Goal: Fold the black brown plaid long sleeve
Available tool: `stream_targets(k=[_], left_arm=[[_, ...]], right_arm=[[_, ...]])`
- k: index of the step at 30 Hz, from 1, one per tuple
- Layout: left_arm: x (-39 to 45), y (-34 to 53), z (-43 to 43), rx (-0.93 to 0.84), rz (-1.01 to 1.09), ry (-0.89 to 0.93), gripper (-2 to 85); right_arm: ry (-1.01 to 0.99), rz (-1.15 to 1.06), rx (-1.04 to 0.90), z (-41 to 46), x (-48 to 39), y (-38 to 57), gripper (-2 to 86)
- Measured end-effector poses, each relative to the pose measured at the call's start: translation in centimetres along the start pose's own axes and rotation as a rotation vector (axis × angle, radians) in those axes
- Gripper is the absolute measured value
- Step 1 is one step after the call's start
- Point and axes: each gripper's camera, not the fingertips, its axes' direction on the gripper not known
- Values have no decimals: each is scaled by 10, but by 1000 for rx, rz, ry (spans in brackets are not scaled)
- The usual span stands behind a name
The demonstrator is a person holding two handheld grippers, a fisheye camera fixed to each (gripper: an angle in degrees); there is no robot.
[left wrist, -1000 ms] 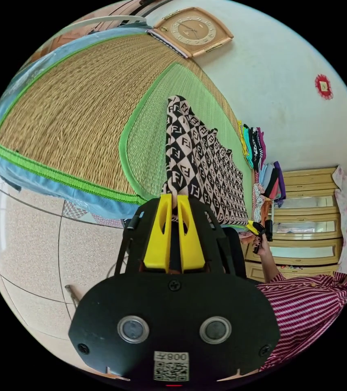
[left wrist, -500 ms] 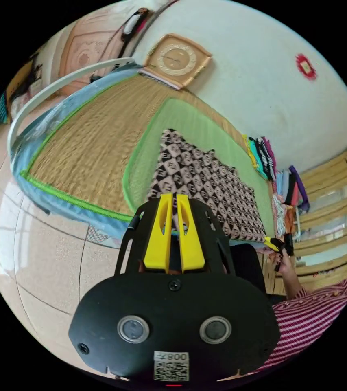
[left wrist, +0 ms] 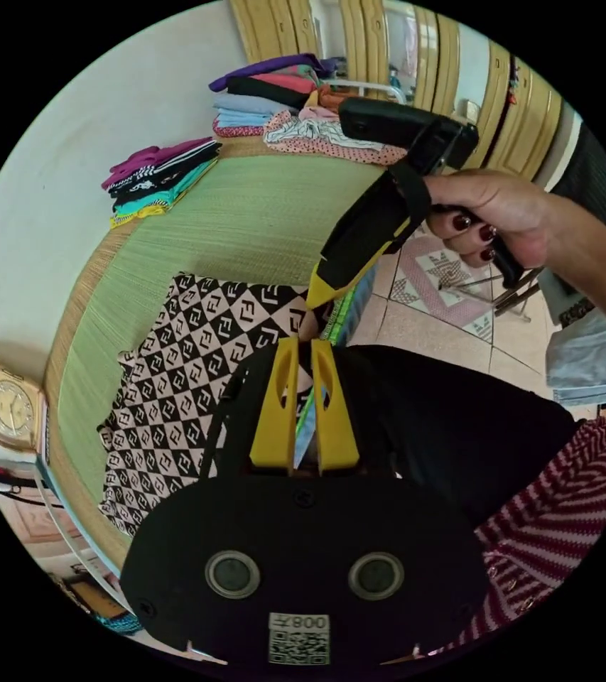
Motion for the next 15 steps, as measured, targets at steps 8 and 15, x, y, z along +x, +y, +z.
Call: stream_targets(k=[8,15], left_arm=[[-26,27,15,123,-251,204,20],[-49,46,27,202,-409,335,19]], right_arm=[[2,64,104,-35,31,-19,49],[-25,121,123,-31,62,-94,140]])
